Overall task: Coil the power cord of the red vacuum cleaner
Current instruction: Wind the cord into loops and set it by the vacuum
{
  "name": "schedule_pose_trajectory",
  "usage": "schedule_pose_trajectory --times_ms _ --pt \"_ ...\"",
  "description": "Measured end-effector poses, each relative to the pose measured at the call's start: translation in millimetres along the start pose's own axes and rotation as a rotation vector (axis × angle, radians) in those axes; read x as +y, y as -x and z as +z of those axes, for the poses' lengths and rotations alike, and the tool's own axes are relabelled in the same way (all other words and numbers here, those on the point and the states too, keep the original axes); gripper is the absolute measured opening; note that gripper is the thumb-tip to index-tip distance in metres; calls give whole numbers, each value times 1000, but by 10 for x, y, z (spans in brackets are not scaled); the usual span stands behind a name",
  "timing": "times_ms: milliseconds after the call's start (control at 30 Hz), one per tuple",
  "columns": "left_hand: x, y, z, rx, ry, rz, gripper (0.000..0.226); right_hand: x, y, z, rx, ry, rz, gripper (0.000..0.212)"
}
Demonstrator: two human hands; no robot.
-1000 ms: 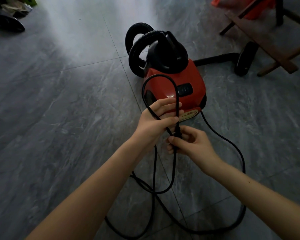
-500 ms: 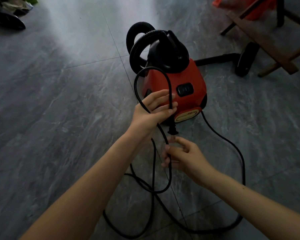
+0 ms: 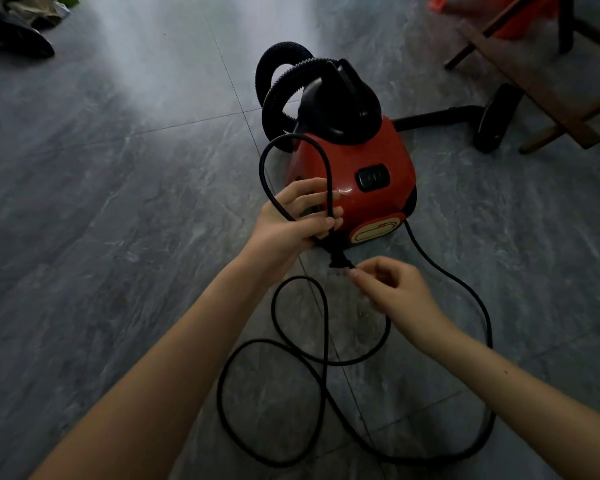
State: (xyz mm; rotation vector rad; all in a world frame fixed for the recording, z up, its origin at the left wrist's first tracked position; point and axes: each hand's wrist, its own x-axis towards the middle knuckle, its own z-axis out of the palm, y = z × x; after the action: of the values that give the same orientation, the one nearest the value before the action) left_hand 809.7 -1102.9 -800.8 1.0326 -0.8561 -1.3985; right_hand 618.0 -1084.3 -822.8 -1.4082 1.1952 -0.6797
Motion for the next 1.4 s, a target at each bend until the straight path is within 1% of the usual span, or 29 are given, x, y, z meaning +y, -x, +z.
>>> schedule_pose_trajectory --times_ms 33,100,133,200,333,500,633,733,867,1000,1100,1200,1300,1367,1400 --pt "0 3 -9 -15 -25 -10 48 -23 -21 -45 2 -4 -19 8" --pt "2 17 -5 -36 -30 -30 47 -65 -61 -122 -19 -19 -46 20" --pt "2 20 3 -40 -20 -34 47 -85 -75 -141 -27 -15 -40 19" --pt "2 18 21 -38 -9 -24 47 -114 -86 -140 -75 -24 9 17" --pt "-18 15 67 -26 58 1 47 -96 -75 -102 -244 -196 124 29" --pt "-79 21 141 -25 186 -2 46 -38 -106 -118 -299 -282 202 32" --pt "-116 39 198 -29 214 1 46 -8 -102 -106 -249 -271 150 29" --pt "-184 81 252 -37 165 2 49 3 -96 -80 -178 -258 113 24" --pt "-221 122 246 -58 105 24 52 18 -79 -58 -124 -250 97 25" --pt "-137 83 215 -63 72 63 50 49 -43 -37 -165 -266 62 26" --pt "-33 9 126 -2 106 92 51 159 43 -24 -209 -253 18 28" --pt "72 -41 7 54 138 105 52 318 229 18 -217 -204 -21 30" --pt "127 -52 -77 63 133 120 51 433 306 68 -280 -202 16 37" --pt "143 -49 -118 70 140 118 50 464 269 82 -287 -322 105 32" --pt "147 -42 -130 74 138 114 49 459 237 73 -262 -388 145 29"
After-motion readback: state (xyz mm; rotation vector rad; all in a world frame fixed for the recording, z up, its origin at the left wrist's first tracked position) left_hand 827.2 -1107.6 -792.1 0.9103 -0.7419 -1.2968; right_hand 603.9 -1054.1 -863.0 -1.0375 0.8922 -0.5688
